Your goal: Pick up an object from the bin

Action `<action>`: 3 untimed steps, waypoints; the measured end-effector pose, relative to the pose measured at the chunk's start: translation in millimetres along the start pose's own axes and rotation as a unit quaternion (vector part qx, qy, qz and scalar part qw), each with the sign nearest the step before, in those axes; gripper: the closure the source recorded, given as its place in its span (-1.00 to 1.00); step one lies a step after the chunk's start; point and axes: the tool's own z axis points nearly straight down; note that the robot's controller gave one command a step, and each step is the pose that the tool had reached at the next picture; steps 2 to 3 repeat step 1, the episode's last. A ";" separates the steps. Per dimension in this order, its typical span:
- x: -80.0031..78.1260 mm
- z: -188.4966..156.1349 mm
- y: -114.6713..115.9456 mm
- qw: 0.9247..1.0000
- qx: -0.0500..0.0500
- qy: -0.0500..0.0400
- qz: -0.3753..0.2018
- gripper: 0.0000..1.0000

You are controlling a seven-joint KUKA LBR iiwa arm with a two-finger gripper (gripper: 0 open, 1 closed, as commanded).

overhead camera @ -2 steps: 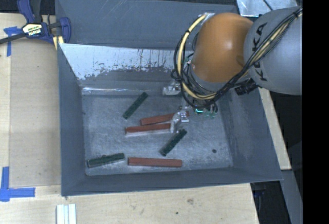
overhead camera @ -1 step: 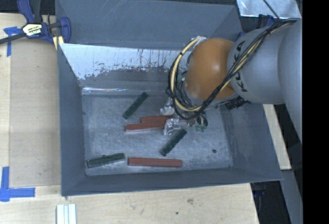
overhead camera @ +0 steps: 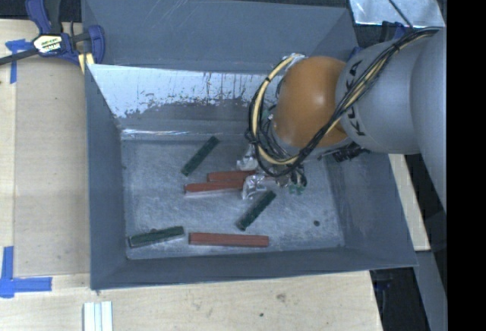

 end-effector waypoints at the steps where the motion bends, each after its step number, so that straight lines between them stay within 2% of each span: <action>1: 4.9 -127.0 19.1 1.000 0.001 0.005 -0.007 1.00; 3: 4.9 -127.0 19.1 1.000 0.001 0.005 -0.007 1.00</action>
Offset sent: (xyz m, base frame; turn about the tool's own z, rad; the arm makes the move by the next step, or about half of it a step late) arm 0.0000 0.0000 0.0000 0.0000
